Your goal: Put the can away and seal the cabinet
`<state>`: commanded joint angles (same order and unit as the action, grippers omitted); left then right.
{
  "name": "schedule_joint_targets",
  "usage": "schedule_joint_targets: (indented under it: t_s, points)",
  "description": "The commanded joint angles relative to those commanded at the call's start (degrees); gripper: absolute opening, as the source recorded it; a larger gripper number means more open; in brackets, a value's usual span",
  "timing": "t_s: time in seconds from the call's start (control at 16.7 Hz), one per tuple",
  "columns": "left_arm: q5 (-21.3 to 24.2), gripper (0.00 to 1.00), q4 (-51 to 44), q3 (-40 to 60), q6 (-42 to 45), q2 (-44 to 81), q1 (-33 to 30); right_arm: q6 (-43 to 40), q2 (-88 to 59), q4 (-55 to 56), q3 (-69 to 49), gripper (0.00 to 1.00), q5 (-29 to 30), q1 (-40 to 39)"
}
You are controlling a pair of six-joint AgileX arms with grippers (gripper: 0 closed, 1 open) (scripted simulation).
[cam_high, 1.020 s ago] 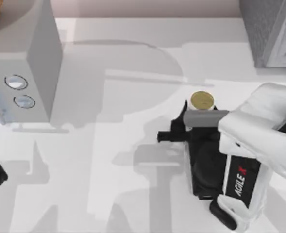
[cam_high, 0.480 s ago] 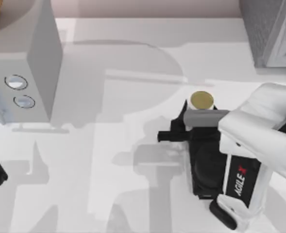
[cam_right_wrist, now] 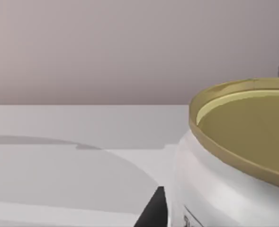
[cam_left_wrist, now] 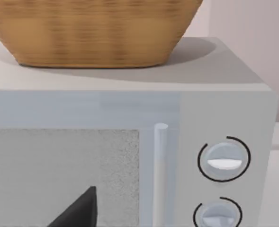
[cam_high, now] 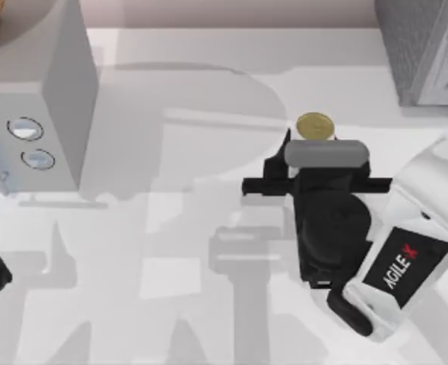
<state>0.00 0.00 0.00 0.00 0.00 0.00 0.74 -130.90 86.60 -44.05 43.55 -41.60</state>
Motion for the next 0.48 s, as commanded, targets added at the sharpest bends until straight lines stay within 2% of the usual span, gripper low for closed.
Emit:
schedule_joint_targets:
  t_s: [0.48]
  points:
    - [0.0, 1.0, 0.0, 0.0, 0.0, 0.0, 0.0, 0.26, 21.84, -20.69, 1.32, 0.0, -0.21, -0.07]
